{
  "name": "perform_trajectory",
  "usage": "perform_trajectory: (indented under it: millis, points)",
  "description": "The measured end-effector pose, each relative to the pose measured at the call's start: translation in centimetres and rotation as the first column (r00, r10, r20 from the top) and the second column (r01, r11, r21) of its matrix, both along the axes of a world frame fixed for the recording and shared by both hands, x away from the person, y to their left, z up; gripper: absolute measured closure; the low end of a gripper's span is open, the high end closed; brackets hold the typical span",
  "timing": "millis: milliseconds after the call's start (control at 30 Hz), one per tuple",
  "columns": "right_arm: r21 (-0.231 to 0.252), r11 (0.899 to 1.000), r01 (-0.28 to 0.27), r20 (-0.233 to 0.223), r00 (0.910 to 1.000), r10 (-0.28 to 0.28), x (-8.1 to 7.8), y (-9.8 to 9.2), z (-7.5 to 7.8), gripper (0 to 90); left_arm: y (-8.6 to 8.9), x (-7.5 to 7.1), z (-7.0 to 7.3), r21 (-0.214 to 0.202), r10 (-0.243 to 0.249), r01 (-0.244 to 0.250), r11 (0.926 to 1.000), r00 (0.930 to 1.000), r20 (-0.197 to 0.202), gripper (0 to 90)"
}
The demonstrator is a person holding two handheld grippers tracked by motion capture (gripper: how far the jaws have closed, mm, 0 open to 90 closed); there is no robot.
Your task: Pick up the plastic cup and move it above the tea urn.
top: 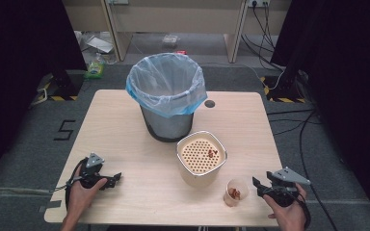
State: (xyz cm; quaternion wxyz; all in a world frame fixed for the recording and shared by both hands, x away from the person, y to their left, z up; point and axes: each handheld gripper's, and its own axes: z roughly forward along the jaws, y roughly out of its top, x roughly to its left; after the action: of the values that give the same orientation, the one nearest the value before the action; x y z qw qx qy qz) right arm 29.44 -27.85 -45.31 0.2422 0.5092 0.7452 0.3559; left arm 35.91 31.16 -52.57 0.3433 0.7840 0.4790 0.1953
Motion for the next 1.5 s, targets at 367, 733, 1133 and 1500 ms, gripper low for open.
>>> perform_trajectory:
  millis: [367,733,1133,1500]
  points:
    - [0.019,0.999,-0.03,0.058,0.9979,0.029,-1.6,1.0,3.7,42.8,0.0,0.0,0.0,0.0,0.0,0.0,1.0,1.0,0.0,0.0]
    - [0.026,0.993,-0.116,0.051,0.9922,0.114,-1.9,3.3,4.5,44.5,0.0,0.0,0.0,0.0,0.0,0.0,1.0,1.0,-0.001,0.0]
    - [0.006,0.982,-0.191,-0.023,0.9813,0.191,-1.2,4.9,2.8,51.8,0.0,0.0,0.0,0.0,0.0,0.0,1.0,1.0,-0.001,0.0]
    - [0.023,0.977,-0.212,-0.114,0.9704,0.213,0.1,4.6,0.8,67.9,0.0,0.0,0.0,0.0,0.0,0.0,1.0,1.0,0.0,0.0]
